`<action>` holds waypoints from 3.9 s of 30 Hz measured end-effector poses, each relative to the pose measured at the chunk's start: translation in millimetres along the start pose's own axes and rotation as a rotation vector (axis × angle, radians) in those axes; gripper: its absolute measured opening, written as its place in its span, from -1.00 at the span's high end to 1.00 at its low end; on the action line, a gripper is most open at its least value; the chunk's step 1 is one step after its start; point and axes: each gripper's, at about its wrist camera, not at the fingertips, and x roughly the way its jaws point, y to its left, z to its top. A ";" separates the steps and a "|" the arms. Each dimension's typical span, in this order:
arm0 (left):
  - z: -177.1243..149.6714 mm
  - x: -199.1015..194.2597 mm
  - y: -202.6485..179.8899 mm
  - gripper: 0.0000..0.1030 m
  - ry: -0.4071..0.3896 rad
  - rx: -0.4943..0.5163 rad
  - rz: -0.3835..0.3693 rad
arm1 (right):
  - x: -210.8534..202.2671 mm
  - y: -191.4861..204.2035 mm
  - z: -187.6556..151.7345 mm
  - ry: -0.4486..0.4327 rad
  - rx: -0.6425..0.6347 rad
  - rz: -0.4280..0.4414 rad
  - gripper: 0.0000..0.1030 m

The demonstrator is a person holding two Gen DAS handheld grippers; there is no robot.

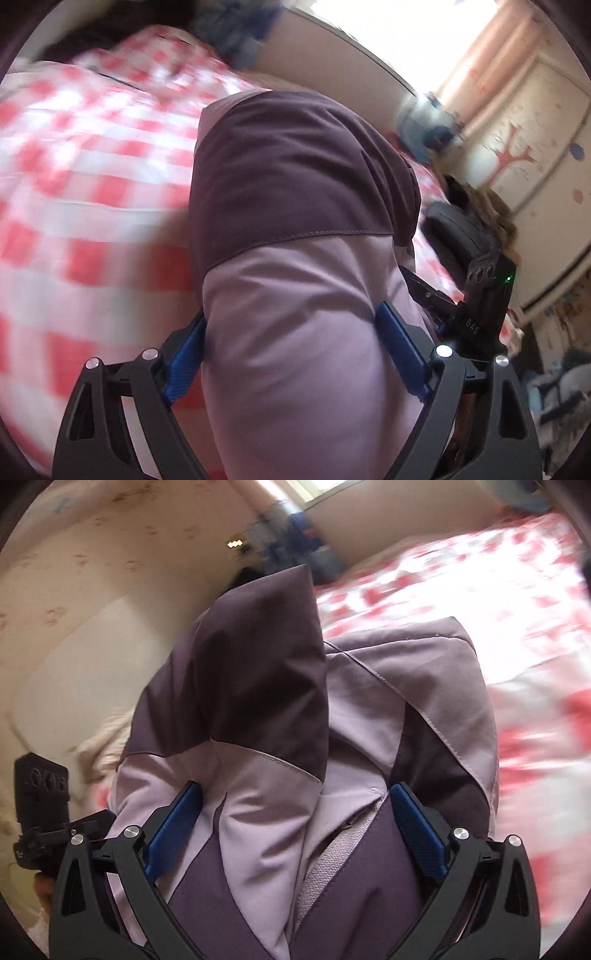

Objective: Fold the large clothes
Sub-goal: 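Fold the lifted jacket over onto itself with both grippers, then lower the folded jacket bundle onto the bed and open both grippers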

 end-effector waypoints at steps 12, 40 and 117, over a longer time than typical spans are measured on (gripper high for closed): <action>45.1 -50.2 19.5 -0.55 -0.131 0.082 0.152 | 68.6 65.6 -7.7 0.257 -0.158 -0.126 -0.87; 17.0 19.2 0.9 -0.68 -0.046 0.331 0.291 | 84.7 64.8 60.1 0.262 -0.093 -0.266 -0.87; 17.5 -14.3 106.5 -0.88 0.074 -0.109 0.023 | 65.5 58.1 -66.0 0.189 0.195 -0.111 -0.89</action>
